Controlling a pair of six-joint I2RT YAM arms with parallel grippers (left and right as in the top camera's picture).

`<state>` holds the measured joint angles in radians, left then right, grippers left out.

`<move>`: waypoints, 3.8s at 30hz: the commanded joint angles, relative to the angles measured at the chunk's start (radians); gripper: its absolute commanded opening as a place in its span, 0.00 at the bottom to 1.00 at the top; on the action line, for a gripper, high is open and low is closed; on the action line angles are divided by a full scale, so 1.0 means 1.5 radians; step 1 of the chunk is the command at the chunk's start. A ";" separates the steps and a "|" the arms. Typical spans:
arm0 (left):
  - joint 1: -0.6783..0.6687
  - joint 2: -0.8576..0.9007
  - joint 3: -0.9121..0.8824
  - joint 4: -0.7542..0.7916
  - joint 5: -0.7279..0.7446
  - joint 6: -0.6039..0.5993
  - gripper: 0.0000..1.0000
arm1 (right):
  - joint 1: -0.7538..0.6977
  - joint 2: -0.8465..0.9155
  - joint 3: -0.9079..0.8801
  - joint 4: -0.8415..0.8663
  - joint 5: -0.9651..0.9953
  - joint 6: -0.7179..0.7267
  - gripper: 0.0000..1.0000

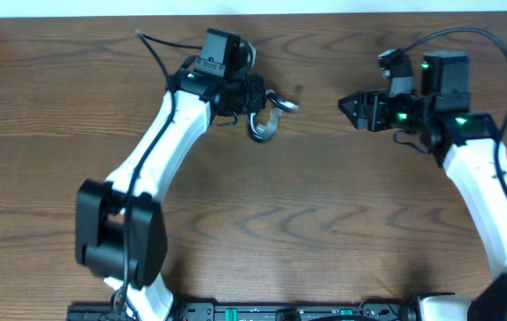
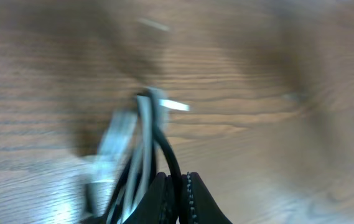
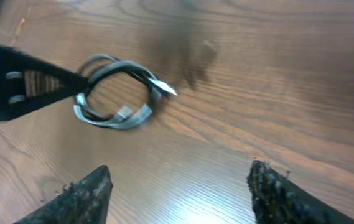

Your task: Untangle cables

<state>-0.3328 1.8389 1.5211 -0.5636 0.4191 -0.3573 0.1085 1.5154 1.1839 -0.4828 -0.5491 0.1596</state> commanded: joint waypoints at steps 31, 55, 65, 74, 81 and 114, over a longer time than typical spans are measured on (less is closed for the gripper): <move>-0.025 -0.009 0.006 0.088 0.212 -0.128 0.07 | 0.102 0.179 0.015 0.134 0.051 0.253 0.66; -0.025 -0.027 0.006 0.228 0.309 -0.224 0.07 | 0.118 0.272 0.015 0.076 0.275 0.330 0.59; -0.013 -0.115 0.006 0.222 0.239 -0.109 0.08 | 0.111 0.273 0.015 0.072 0.275 0.335 0.54; -0.008 -0.168 0.006 0.114 0.124 -0.028 0.07 | 0.111 0.273 0.015 0.072 0.275 0.335 0.54; -0.020 -0.150 0.005 -0.020 0.071 0.000 0.07 | 0.111 0.273 0.015 0.072 0.274 0.334 0.52; -0.067 0.053 0.003 -0.033 0.010 -0.045 0.07 | 0.109 0.273 0.016 0.047 0.170 0.259 0.51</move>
<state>-0.4305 1.8820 1.5135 -0.6167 0.4576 -0.4118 0.2802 1.9144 1.2106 -0.4080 -0.2596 0.5835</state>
